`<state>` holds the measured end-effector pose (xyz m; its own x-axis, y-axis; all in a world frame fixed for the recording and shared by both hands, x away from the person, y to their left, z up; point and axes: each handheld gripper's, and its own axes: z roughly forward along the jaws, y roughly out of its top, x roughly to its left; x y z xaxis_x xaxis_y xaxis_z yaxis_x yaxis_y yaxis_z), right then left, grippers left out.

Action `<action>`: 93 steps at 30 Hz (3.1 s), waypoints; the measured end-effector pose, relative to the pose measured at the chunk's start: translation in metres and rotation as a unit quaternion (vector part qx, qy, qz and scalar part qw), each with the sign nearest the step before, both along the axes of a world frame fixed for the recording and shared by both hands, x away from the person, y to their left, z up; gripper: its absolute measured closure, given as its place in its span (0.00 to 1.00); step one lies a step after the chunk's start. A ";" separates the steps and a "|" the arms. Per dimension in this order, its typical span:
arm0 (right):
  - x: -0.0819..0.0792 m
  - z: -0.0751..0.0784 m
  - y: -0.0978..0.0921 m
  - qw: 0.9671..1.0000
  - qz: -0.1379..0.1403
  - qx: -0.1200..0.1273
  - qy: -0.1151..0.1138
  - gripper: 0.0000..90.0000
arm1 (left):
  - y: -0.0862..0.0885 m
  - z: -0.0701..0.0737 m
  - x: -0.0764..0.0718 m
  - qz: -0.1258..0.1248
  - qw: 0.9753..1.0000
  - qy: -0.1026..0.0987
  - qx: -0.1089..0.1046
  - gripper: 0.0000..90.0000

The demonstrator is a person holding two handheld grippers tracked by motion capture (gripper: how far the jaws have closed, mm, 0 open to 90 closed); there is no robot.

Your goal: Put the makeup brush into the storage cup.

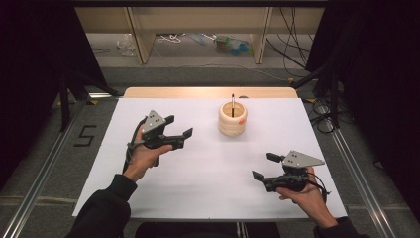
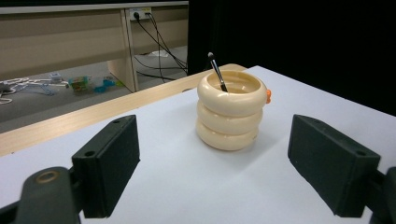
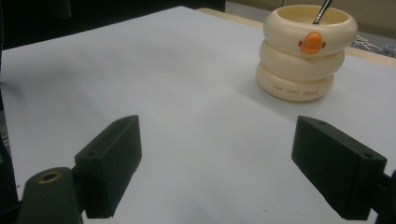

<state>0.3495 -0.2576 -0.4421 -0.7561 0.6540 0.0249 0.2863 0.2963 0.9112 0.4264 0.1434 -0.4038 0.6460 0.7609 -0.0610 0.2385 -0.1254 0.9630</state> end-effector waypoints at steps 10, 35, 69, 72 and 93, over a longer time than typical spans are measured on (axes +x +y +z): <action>0.000 0.000 0.000 1.000 -0.001 0.002 -0.004 0.19 | -0.001 -0.008 -0.012 -0.011 1.000 0.002 -0.006 0.18; 0.001 0.002 -0.002 1.000 -0.010 0.009 -0.012 0.18 | 0.011 -0.014 -0.041 -0.022 1.000 -0.008 -0.007 0.19; -0.002 0.004 0.000 1.000 -0.009 0.013 -0.009 0.18 | 0.018 -0.021 -0.079 -0.031 0.999 -0.022 -0.001 0.18; -0.001 0.004 -0.001 1.000 -0.009 0.010 -0.015 0.18 | 0.019 -0.022 -0.082 -0.028 0.999 -0.020 -0.001 0.18; -0.001 0.005 -0.002 0.999 -0.016 0.024 -0.021 0.18 | 0.022 -0.026 -0.086 -0.020 0.999 -0.025 -0.001 0.18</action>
